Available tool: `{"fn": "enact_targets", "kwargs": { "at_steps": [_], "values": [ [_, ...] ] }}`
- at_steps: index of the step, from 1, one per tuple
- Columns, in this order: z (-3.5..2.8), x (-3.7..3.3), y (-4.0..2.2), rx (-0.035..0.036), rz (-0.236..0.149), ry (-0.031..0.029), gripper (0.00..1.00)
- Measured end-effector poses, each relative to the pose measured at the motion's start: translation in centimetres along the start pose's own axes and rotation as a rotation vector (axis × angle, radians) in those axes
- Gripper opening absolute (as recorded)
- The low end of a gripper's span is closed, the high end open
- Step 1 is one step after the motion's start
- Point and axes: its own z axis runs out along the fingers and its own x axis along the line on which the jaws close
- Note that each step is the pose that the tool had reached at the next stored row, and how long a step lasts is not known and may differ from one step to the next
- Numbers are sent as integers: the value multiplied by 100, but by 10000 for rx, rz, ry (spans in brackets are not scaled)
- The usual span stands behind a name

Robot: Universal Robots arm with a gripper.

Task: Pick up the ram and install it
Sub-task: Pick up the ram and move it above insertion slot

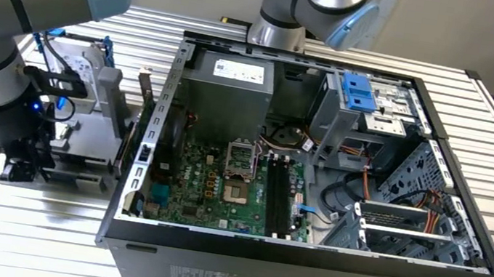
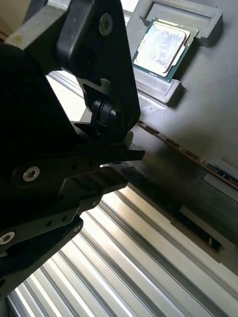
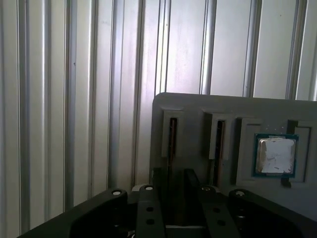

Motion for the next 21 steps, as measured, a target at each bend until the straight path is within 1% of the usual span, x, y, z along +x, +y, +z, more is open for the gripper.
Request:
{"fn": "enact_targets", "kwargs": {
  "at_steps": [11,12,21],
  "values": [
    [0,0,0,0,-35,0,100],
    [0,0,0,-1,-38,1,0],
    [0,0,0,-1,-67,0,0]
  ]
}}
